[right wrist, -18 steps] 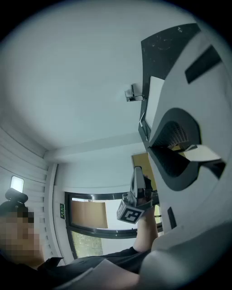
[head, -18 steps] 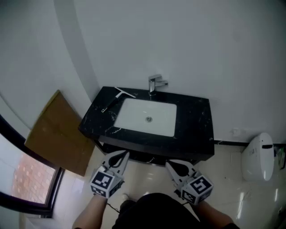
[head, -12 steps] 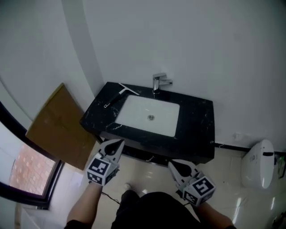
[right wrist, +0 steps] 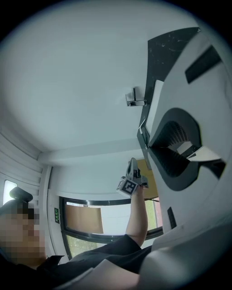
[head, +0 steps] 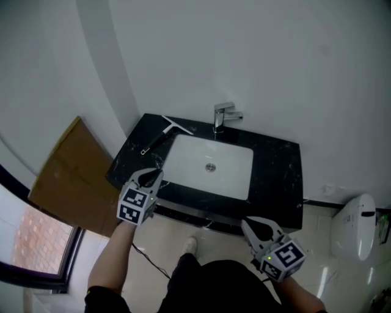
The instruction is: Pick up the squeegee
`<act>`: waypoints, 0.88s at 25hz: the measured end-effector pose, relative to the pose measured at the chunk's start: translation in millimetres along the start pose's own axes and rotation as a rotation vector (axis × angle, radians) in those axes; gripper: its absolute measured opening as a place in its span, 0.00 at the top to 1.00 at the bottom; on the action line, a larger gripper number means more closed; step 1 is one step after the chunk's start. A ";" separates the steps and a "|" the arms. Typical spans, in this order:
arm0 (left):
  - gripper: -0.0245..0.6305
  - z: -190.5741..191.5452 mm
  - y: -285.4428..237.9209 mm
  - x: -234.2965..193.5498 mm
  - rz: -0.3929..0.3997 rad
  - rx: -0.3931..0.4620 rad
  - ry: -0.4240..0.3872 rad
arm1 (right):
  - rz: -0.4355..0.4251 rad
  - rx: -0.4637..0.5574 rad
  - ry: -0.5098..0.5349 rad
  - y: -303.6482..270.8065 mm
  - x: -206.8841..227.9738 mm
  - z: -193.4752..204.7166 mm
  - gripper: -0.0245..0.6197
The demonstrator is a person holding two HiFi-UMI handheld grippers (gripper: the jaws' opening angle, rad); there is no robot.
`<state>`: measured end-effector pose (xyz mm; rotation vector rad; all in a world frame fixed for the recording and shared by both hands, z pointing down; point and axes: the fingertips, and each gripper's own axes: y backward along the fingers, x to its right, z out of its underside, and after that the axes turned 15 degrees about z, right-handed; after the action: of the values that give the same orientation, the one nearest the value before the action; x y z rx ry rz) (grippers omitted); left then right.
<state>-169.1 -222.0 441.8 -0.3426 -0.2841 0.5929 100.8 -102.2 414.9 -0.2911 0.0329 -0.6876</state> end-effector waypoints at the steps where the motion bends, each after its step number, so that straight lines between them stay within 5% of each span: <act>1: 0.91 5.8 -8.8 -15.6 0.005 -0.011 -0.004 | 0.007 -0.001 0.000 -13.3 0.2 -2.6 0.96; 13: 0.73 86.9 -139.2 -205.6 0.106 -0.159 0.015 | 0.166 -0.086 -0.065 -161.7 2.3 -19.2 0.96; 22: 0.73 124.1 -216.8 -258.5 0.157 -0.223 0.054 | 0.259 -0.108 -0.096 -206.4 25.2 -25.3 0.96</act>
<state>-311.4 -513.1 597.4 -0.5991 -0.2733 0.7067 -11.0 -276.0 449.1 -0.4150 0.0153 -0.4145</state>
